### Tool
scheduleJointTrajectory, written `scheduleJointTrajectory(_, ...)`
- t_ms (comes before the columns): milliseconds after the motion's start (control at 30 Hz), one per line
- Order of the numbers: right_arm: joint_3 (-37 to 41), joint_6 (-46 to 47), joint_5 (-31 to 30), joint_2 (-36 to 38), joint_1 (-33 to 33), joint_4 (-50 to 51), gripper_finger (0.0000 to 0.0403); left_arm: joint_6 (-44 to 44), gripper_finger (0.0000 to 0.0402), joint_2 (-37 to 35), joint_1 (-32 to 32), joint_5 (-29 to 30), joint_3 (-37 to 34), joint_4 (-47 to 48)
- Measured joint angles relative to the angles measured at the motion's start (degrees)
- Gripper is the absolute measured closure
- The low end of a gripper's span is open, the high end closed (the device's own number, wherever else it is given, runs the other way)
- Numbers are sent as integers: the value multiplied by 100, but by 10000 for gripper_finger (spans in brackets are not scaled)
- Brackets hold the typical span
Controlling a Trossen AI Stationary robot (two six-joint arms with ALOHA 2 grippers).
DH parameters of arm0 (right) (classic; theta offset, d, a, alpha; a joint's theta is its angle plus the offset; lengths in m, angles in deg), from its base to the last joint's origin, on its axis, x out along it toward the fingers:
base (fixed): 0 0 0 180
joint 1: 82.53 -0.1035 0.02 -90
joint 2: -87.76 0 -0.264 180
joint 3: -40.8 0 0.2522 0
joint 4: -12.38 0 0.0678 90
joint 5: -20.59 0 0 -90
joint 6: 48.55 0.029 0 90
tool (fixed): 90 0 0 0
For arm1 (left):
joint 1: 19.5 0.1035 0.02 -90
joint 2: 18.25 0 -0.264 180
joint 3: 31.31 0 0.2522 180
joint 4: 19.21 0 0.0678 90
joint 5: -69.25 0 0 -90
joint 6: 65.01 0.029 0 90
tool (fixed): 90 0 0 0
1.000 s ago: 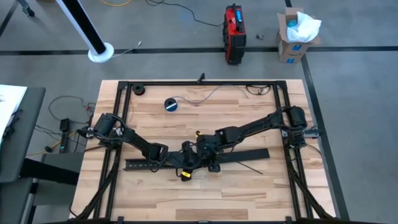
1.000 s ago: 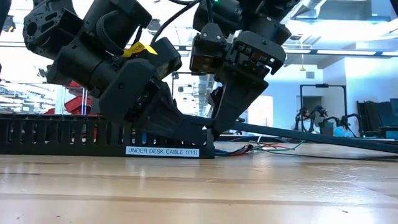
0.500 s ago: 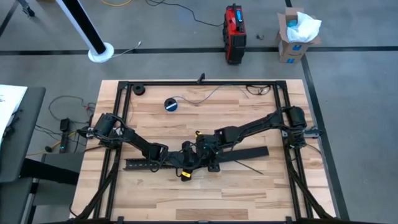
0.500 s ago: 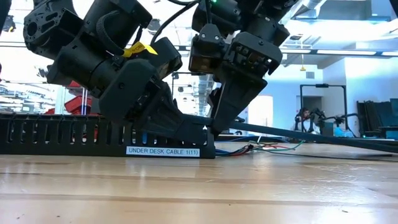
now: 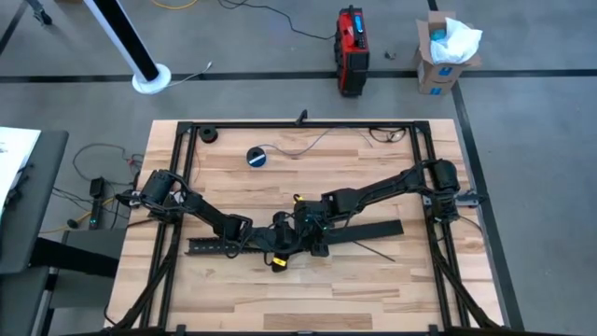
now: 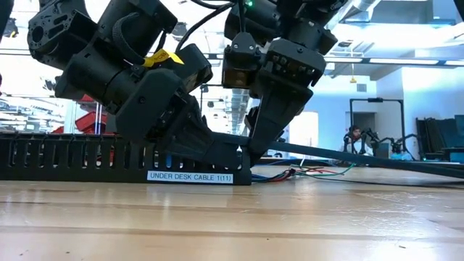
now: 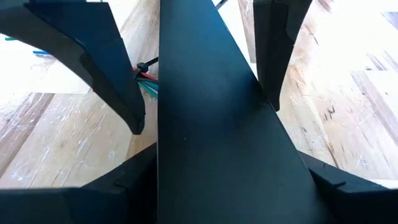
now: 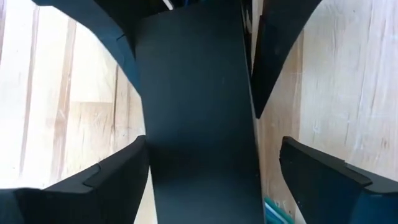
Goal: Ziptie cables
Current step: Close the black cable duct with the black cable duct cover
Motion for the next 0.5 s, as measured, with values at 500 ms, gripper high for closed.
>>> scheduleJointTrajectory(500, -214, -103, 54, 9, -66, 320, 65, -23, 157, 0, 33, 36, 0, 9)
